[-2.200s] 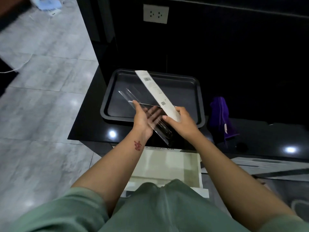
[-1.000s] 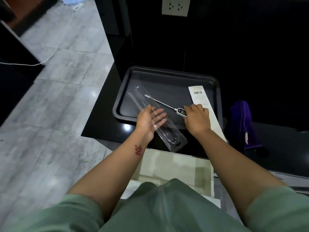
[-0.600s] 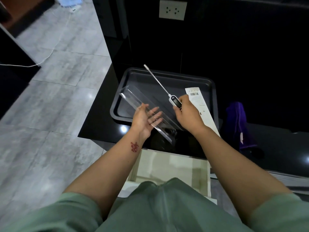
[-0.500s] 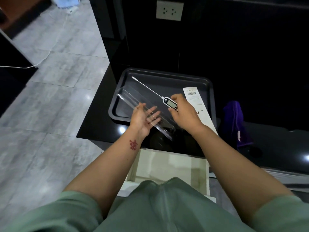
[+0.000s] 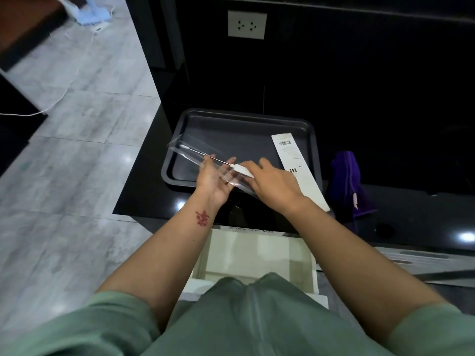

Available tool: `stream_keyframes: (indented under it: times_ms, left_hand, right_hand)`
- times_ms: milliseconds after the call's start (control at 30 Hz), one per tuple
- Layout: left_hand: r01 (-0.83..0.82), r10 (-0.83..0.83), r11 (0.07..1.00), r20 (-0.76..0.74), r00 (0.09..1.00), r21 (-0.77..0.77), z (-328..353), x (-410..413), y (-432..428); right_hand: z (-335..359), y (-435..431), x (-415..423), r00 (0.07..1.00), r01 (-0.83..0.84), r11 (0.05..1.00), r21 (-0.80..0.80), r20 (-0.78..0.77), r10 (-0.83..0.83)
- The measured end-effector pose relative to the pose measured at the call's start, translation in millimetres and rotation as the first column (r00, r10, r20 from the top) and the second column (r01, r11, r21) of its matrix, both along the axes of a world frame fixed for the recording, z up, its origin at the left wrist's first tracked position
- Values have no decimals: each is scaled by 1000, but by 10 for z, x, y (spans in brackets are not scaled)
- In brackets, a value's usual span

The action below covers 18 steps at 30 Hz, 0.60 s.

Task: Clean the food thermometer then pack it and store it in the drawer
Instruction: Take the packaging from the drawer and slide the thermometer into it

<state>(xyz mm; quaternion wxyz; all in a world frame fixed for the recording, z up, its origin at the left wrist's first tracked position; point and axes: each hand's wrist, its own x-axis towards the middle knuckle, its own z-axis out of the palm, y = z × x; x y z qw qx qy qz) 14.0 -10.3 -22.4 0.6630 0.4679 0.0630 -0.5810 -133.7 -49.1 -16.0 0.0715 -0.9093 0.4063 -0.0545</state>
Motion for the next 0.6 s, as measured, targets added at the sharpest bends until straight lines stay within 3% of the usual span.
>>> stream_keyframes:
  times_ms: [333, 433, 533, 600]
  left_hand:
    - [33, -33, 999, -38, 999, -12, 25, -37, -7]
    - [44, -43, 999, -45, 998, 7, -4, -36, -29]
    - [98, -97, 995, -11, 995, 34, -22, -6, -42]
    - [118, -118, 992, 2, 993, 44, -38, 37, -48]
  right_hand:
    - [31, 48, 15, 999, -24, 998, 66, -46, 27]
    - [42, 51, -19, 999, -27, 998, 54, 34, 25]
    - [42, -40, -67, 956, 166, 984, 63, 233, -176]
    - [8, -188, -137, 901, 348, 936, 46, 258, -348]
